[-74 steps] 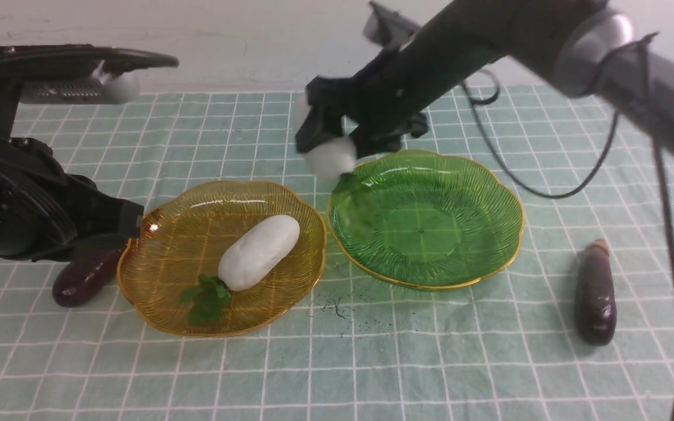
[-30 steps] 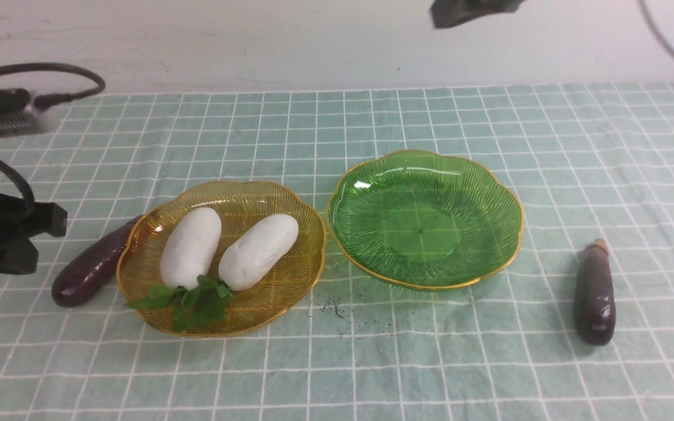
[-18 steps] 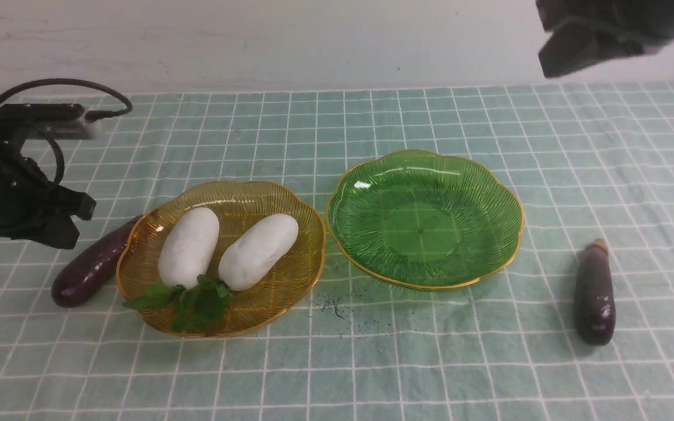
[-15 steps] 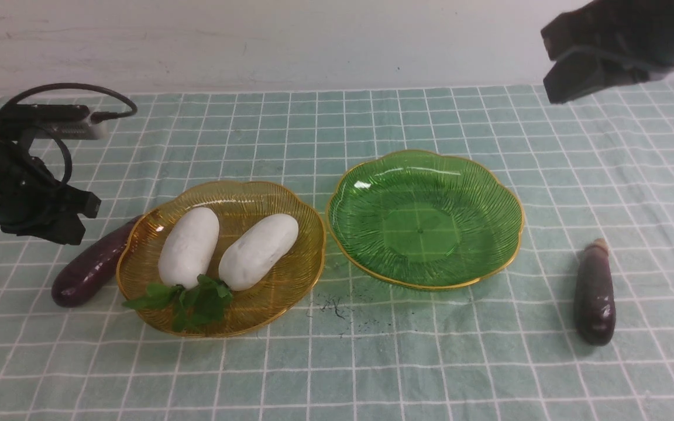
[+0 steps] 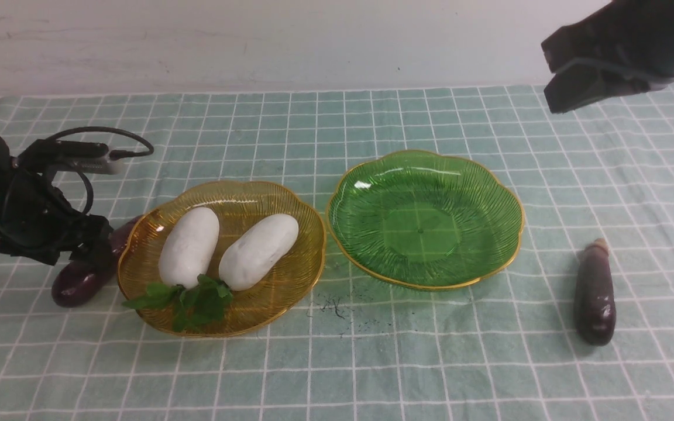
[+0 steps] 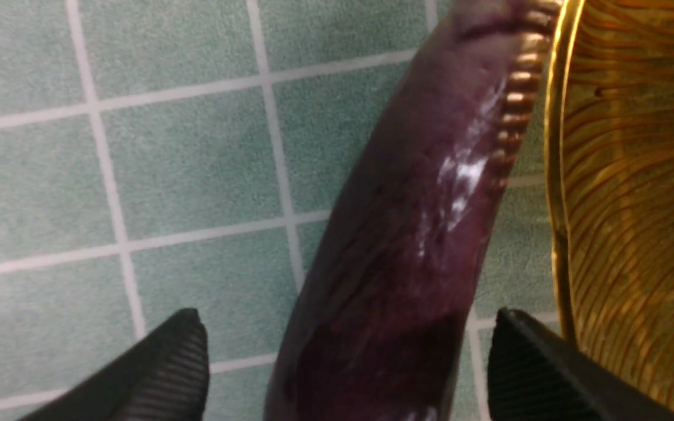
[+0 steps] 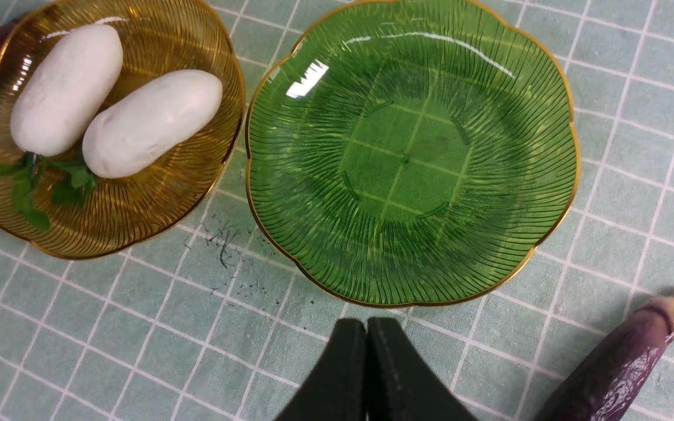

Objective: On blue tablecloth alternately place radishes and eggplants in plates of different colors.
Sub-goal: 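Place the eggplant on the green plate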

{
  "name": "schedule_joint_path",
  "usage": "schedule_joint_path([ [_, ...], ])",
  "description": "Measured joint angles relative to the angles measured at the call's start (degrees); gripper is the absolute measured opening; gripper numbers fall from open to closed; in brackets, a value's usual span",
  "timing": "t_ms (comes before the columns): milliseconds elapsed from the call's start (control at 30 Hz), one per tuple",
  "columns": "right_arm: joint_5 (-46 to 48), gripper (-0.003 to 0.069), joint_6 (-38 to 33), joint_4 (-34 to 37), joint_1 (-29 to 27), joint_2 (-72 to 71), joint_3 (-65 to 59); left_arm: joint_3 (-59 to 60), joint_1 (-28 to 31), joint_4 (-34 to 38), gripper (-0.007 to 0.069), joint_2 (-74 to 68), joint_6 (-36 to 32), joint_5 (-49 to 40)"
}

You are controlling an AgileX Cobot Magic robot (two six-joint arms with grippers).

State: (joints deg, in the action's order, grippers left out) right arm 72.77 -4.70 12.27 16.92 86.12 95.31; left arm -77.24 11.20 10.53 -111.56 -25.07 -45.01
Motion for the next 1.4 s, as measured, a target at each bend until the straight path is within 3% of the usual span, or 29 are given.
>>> schedule_joint_path([
  [200,0.0,-0.0014,0.0,-1.2,0.0,-0.1,0.0,0.0,0.0,0.4,0.0515,-2.6,1.5,-0.4],
  [300,0.0,-0.0014,0.4,-3.7,0.0,-0.1,0.0,-0.3,0.0,-0.6,0.0365,-3.1,7.2,-1.4],
  [500,0.0,-0.0014,4.7,-11.1,0.0,-0.1,-0.1,-6.8,0.0,-12.4,0.0374,-2.6,23.4,-11.3],
  [667,0.0,-0.0014,6.6,-17.1,-0.8,-0.2,-0.1,-13.6,-1.5,-8.6,0.0374,2.6,26.2,-16.7],
  [767,0.0,-0.0014,8.2,-17.9,-3.6,-0.2,-0.1,-16.6,-6.2,-1.9,0.0374,6.3,23.6,-16.6],
  [867,0.0,-0.0014,9.5,-17.0,-9.7,-0.1,-0.1,-19.5,-16.2,6.0,0.0374,7.9,21.5,-15.5],
  [967,0.0,-0.0014,9.4,-15.5,-14.3,0.2,-0.1,-20.2,-22.2,8.1,0.0374,7.2,21.2,-13.8],
  [1133,-0.4,-0.0015,6.9,-9.2,-22.8,0.7,-5.0,-22.7,-38.3,8.7,0.0374,-0.6,21.1,-5.7],
  [1267,-0.6,-0.0015,5.2,-6.7,-25.1,0.8,-12.6,-26.0,-43.0,8.1,0.0374,-7.4,21.2,-2.6],
  [1400,-0.8,-0.0015,4.7,-5.6,-25.1,0.9,-19.4,-30.6,-44.0,7.7,0.0374,-15.1,23.7,-1.4],
])
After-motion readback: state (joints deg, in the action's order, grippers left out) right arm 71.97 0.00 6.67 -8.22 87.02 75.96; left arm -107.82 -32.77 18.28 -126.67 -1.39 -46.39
